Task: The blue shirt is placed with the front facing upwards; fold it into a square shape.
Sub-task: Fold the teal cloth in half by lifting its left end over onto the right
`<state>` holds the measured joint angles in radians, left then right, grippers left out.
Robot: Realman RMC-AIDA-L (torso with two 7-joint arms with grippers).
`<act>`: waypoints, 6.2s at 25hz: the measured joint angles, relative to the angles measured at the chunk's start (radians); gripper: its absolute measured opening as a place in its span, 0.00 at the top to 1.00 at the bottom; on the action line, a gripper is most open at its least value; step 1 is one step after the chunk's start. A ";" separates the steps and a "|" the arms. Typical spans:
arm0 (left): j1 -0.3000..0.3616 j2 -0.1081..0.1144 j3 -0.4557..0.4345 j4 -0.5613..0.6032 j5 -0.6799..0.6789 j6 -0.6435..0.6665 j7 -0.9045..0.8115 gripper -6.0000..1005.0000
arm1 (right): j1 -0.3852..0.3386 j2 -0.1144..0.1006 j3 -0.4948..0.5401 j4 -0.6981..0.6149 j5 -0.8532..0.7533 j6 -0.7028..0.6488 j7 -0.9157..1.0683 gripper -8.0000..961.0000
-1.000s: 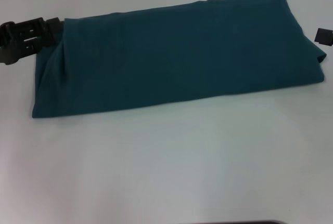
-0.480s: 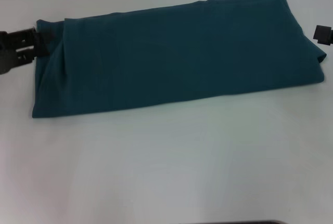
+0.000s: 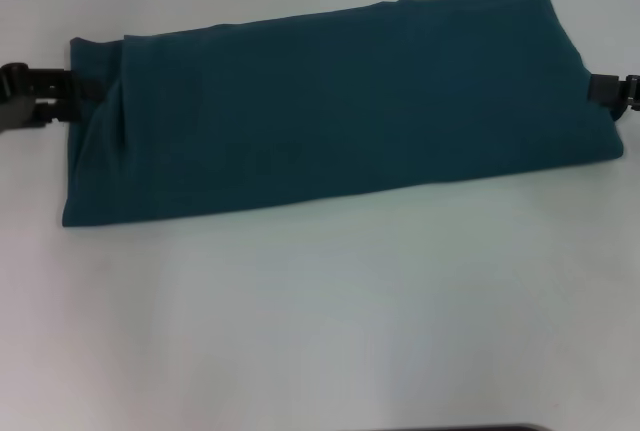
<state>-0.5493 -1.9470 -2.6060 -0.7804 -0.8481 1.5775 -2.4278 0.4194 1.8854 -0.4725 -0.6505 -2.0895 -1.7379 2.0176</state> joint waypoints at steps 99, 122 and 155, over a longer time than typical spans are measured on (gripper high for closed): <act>-0.125 -0.037 0.155 0.053 0.287 -0.339 -0.348 0.13 | 0.010 -0.020 0.006 0.000 -0.006 -0.008 0.027 0.01; -0.128 -0.047 0.177 0.059 0.310 -0.355 -0.349 0.13 | 0.010 -0.020 0.006 0.000 -0.006 -0.008 0.027 0.01; -0.215 -0.072 0.280 0.053 0.310 -0.241 -0.342 0.13 | 0.011 -0.022 0.016 0.000 -0.004 -0.008 0.026 0.01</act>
<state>-0.7643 -2.0192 -2.3258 -0.7275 -0.5381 1.3369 -2.7697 0.4304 1.8635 -0.4566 -0.6504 -2.0937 -1.7457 2.0439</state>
